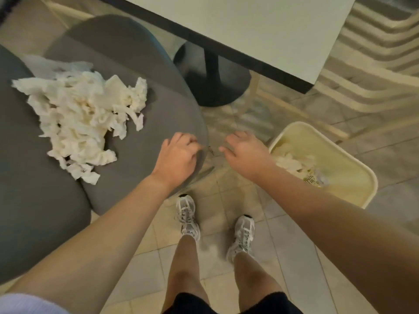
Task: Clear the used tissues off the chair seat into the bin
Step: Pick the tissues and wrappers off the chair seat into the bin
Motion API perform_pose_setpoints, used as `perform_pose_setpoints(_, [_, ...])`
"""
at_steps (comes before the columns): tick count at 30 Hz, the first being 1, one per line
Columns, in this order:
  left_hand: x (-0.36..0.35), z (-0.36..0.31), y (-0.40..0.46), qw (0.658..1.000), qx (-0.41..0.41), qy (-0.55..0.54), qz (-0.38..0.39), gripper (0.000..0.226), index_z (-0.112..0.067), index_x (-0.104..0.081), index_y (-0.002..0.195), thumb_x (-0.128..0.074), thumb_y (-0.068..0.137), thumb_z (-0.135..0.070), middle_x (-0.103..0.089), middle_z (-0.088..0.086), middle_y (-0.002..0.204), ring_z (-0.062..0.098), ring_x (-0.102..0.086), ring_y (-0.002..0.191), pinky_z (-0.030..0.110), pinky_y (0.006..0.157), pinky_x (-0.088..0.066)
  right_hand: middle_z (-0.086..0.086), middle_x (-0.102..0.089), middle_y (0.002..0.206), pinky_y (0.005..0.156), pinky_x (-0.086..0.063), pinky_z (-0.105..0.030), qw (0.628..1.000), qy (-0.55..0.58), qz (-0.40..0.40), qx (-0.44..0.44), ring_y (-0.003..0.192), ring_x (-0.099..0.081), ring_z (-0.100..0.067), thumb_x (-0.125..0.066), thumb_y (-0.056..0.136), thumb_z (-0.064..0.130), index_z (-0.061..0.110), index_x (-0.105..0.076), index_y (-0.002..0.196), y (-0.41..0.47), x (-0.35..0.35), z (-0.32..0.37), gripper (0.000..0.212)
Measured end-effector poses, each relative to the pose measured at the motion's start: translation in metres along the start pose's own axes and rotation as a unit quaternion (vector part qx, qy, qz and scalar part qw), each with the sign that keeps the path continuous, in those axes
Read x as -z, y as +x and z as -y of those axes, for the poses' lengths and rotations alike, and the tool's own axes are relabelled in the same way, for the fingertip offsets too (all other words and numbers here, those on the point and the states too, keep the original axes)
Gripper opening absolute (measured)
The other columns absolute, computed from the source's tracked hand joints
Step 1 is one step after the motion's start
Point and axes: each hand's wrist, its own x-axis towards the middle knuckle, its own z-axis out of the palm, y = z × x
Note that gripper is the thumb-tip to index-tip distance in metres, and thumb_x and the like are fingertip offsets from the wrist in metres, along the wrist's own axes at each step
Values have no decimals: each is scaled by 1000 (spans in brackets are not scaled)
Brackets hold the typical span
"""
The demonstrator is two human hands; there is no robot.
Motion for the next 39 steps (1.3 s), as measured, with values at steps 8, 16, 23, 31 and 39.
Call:
perform_pose_setpoints(8, [8, 94, -19, 991, 128, 9, 29, 37, -15, -56, 122, -55, 85, -17, -44, 15, 133, 35, -35, 123, 51, 91, -37, -7, -38, 145, 107, -33, -42, 998, -27, 41, 43, 132, -32, -29, -46, 94, 40, 19, -39, 138, 72, -21, 79, 49])
perform_pose_setpoints(16, [5, 175, -5, 985, 167, 16, 51, 48, -19, -45, 133, -55, 87, -27, -33, 7, 147, 33, -26, 133, 53, 98, -36, -8, -20, 154, 114, -24, -45, 992, -64, 99, 49, 140, -18, -29, -45, 96, 34, 22, -27, 145, 151, -41, 140, 54])
perform_pose_setpoints(23, [-13, 206, 30, 974, 204, -5, 98, 60, -30, -18, 145, -43, 93, -45, -2, 4, 157, 35, -8, 140, 53, 105, -28, -7, -12, 157, 116, -19, -51, 984, -116, 59, 120, 143, -7, -36, -50, 94, 22, 19, -35, 141, 216, -56, 157, 50])
perform_pose_setpoints(31, [-42, 226, 39, 985, 163, -57, 14, 25, -1, -65, 104, -67, 80, -9, -59, 19, 109, 43, -51, 97, 38, 86, -40, -4, -20, 156, 116, -17, -51, 976, -114, 112, 148, 143, -2, -36, -52, 93, 15, 20, -34, 142, 266, -72, 171, 52])
perform_pose_setpoints(39, [-36, 218, 19, 945, 210, -250, -12, 28, -9, -52, 114, -57, 87, -5, -45, 12, 116, 8, -38, 93, 23, 81, -36, -10, -43, 131, 100, -34, -39, 979, -103, 138, 108, 122, -32, -32, -59, 89, 26, 10, -49, 129, 261, -76, 168, 44])
